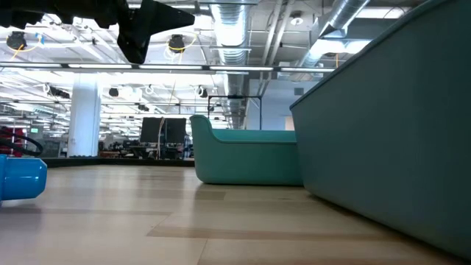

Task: Sort & place blocks by color
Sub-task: Put the orange game piece into the orange bin

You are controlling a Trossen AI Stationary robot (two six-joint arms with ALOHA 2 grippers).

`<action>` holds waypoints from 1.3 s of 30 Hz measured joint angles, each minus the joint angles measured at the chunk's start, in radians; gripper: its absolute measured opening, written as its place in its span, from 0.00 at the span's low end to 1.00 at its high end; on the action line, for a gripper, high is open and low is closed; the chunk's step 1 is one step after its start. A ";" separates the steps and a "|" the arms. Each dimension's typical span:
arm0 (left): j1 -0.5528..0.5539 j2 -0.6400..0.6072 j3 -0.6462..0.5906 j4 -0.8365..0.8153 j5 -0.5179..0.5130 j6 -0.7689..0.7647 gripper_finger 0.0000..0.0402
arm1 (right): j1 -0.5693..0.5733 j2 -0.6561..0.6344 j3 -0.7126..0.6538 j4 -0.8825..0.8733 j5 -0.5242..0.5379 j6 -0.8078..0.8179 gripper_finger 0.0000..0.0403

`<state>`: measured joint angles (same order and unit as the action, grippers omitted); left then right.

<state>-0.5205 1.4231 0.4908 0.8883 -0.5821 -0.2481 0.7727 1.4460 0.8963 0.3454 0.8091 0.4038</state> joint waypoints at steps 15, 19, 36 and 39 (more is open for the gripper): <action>0.000 0.000 0.000 0.000 0.000 -0.002 0.52 | -0.001 0.000 0.000 0.000 0.001 -0.001 0.72; 0.000 0.000 0.000 0.000 0.000 -0.004 0.52 | -0.001 0.000 0.000 0.000 0.002 -0.001 0.72; 0.000 0.000 0.000 0.000 0.000 -0.011 0.52 | -0.001 0.000 0.000 0.000 0.004 -0.002 0.72; 0.000 0.000 0.000 0.001 0.000 -0.018 0.52 | -0.001 0.000 0.000 0.000 0.004 -0.002 0.72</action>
<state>-0.5202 1.4231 0.4908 0.8891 -0.5819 -0.2662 0.7715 1.4460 0.8963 0.3454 0.8127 0.4015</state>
